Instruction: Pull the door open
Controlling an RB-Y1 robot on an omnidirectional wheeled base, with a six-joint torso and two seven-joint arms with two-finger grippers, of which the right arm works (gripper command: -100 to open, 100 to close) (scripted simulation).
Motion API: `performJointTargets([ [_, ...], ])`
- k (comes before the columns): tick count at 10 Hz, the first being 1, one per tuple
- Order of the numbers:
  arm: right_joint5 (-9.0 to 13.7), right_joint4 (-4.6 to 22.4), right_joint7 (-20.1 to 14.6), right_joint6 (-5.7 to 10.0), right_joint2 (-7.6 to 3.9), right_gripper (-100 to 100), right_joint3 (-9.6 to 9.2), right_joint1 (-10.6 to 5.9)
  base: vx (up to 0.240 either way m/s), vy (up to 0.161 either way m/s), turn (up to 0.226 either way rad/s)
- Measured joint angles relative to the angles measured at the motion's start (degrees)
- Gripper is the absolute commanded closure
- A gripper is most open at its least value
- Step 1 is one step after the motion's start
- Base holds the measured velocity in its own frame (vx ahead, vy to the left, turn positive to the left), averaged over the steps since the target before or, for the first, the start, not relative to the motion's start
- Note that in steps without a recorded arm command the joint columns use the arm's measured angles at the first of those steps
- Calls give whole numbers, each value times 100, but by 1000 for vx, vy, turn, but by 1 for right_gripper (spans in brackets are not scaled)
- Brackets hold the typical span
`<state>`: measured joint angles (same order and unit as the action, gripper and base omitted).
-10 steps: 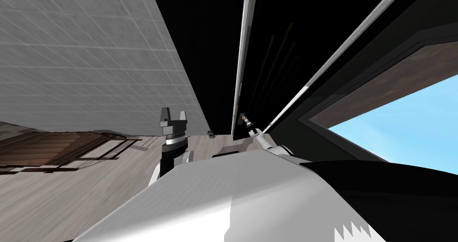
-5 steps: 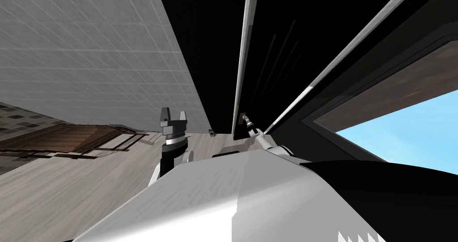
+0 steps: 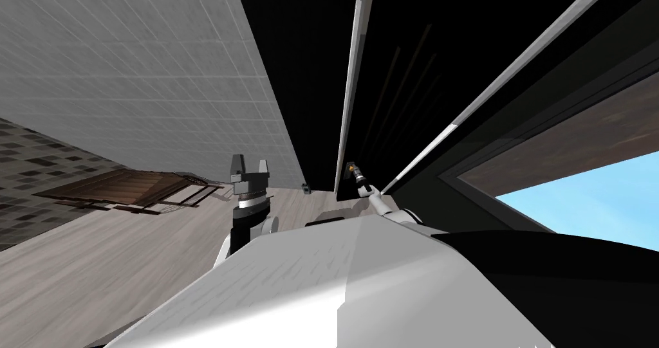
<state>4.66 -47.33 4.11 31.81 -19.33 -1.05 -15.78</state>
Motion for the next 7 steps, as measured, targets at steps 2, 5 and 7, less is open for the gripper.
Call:
performJointTargets([
  [2,202,2,-293,-32,12,100,25,-1,-60,-44,93],
  [5,460,59,-710,-41,17,100,49,-16,-52,-35,99],
  [7,667,31,-1002,-82,32,100,80,-8,-54,-40,94],
])
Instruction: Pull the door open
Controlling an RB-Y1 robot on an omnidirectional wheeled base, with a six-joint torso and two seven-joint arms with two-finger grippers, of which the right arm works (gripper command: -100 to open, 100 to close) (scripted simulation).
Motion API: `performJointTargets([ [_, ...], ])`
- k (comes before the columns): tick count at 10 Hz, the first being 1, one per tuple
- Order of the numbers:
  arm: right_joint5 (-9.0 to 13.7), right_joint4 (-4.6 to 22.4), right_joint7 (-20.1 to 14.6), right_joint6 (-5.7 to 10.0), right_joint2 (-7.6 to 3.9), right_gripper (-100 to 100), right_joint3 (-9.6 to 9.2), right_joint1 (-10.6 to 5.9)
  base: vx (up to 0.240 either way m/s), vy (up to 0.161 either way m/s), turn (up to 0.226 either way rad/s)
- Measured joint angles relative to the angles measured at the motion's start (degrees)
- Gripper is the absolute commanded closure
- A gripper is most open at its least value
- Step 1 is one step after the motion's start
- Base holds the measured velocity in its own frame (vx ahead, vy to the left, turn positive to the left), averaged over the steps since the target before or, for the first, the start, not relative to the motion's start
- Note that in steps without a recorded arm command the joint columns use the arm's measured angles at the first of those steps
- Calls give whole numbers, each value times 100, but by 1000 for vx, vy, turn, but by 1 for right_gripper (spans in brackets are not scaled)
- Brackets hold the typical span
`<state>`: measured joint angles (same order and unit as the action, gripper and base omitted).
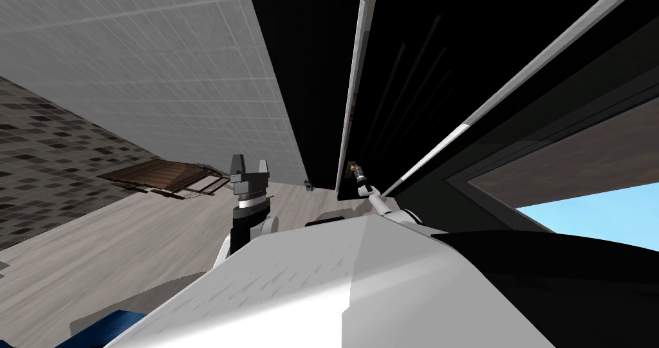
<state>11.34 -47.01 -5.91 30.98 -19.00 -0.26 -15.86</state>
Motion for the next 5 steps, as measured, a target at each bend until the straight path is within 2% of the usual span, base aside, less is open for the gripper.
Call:
performJointTargets([
  [2,159,-28,-263,-38,6,100,13,26,-46,-29,86],
  [3,259,32,-427,-15,-2,100,17,7,-79,-38,159],
  [5,467,-50,-707,-89,20,100,60,40,-62,-39,81],
])
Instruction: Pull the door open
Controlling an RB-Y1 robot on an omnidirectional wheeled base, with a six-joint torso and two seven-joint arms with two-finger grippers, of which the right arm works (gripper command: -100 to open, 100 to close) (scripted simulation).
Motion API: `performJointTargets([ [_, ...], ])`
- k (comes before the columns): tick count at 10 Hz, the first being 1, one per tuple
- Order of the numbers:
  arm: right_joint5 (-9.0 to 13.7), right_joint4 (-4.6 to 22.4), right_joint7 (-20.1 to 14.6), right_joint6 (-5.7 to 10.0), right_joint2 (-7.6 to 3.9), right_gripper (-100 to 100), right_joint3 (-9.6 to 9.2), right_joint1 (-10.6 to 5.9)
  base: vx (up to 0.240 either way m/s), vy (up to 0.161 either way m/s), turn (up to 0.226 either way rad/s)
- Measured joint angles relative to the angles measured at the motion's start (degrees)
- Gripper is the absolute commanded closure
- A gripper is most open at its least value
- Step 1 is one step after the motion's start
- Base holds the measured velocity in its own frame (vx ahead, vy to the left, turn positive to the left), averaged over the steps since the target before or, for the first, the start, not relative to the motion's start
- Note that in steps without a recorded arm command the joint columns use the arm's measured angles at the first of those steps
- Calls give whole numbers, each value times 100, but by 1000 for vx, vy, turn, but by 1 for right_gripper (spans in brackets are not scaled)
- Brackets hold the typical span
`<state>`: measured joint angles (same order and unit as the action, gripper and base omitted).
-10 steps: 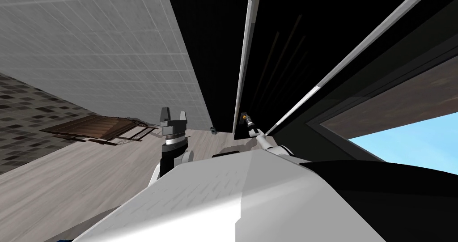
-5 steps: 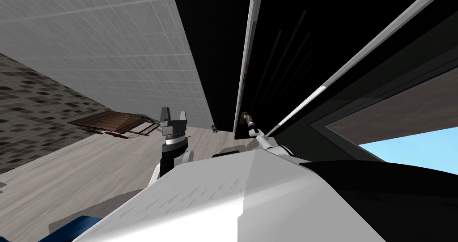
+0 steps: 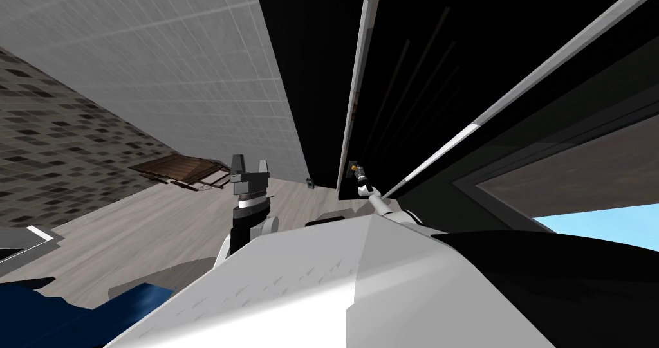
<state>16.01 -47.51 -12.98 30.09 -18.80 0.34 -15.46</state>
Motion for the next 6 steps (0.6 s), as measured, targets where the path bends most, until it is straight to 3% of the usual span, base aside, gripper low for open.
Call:
performJointTargets([
  [3,253,142,-402,36,21,100,14,-54,-60,-35,113],
  [6,471,174,-805,33,18,100,13,-56,-37,-21,50],
])
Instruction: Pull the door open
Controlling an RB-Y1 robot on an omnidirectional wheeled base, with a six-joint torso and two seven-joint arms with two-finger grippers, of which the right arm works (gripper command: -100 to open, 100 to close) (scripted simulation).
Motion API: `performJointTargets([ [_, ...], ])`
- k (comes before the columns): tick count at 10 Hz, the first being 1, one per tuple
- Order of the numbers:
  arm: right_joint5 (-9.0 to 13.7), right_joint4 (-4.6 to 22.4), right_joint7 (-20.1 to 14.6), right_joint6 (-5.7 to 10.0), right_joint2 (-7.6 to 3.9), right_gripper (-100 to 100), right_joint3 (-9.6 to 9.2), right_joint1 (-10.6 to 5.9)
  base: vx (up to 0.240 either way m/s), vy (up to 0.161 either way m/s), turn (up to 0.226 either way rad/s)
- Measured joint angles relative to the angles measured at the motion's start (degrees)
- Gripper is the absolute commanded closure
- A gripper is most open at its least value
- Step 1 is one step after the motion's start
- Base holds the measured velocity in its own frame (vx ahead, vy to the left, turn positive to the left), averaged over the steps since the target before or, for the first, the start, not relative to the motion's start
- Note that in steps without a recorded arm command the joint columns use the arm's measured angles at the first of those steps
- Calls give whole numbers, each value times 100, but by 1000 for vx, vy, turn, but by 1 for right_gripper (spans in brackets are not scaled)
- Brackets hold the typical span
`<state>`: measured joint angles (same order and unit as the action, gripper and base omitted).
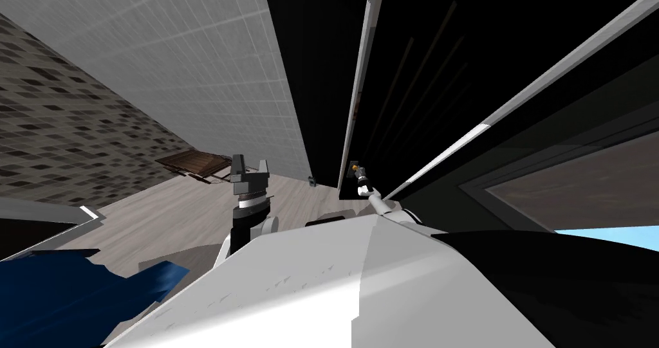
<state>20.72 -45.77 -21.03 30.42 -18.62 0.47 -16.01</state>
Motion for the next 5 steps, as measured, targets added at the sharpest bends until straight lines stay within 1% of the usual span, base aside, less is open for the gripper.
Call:
performJointTargets([
  [1,92,-71,-82,-59,30,100,41,28,-69,-48,164],
  [2,221,-16,-247,-57,23,100,49,2,-58,-40,76],
  [3,283,15,-376,-50,40,100,52,-19,-26,-9,9],
  [4,305,-105,-426,-89,46,100,57,60,-39,-13,63],
  [5,385,-19,-545,-65,60,100,62,13,-86,-45,190],
])
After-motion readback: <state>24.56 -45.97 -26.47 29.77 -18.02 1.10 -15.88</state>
